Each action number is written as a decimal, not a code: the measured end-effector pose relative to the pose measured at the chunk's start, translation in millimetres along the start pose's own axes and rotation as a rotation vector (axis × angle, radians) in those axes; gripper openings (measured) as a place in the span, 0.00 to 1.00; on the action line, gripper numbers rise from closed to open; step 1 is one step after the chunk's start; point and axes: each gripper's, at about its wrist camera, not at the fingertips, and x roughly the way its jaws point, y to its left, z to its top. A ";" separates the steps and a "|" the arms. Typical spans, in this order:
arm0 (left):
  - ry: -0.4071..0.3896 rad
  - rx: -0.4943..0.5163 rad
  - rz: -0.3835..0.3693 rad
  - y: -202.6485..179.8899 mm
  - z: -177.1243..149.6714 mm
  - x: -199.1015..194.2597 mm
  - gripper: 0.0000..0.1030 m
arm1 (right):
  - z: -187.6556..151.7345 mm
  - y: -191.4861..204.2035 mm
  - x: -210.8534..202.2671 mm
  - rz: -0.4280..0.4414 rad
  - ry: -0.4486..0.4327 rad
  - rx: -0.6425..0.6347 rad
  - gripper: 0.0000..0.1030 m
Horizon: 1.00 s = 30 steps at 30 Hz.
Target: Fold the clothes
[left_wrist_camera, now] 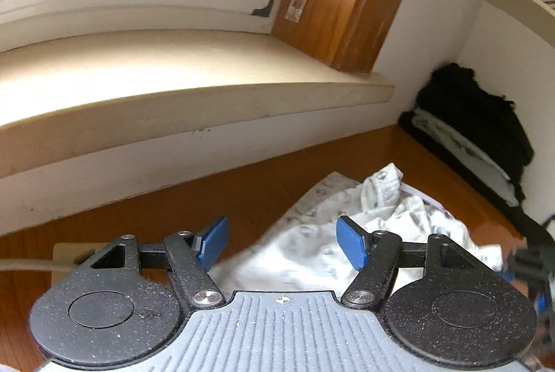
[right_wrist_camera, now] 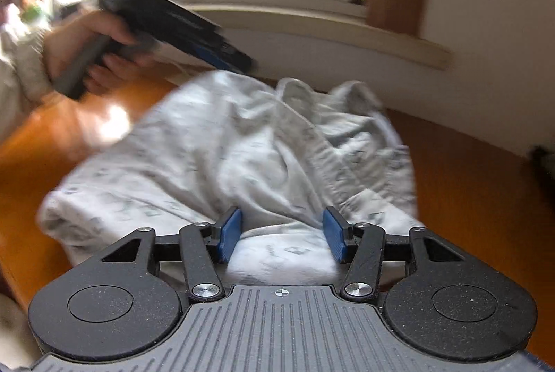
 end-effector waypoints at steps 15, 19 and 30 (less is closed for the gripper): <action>0.043 0.089 -0.152 12.6 -24.8 20.5 0.71 | 53.0 -21.9 -6.2 -0.212 0.008 0.152 0.51; 0.037 0.102 -0.151 15.2 -29.2 18.0 0.71 | 72.2 -11.2 27.4 -0.167 0.017 0.150 0.42; 0.020 0.128 -0.141 14.9 -31.5 16.3 0.72 | 60.4 -13.6 13.9 -0.231 0.079 0.162 0.09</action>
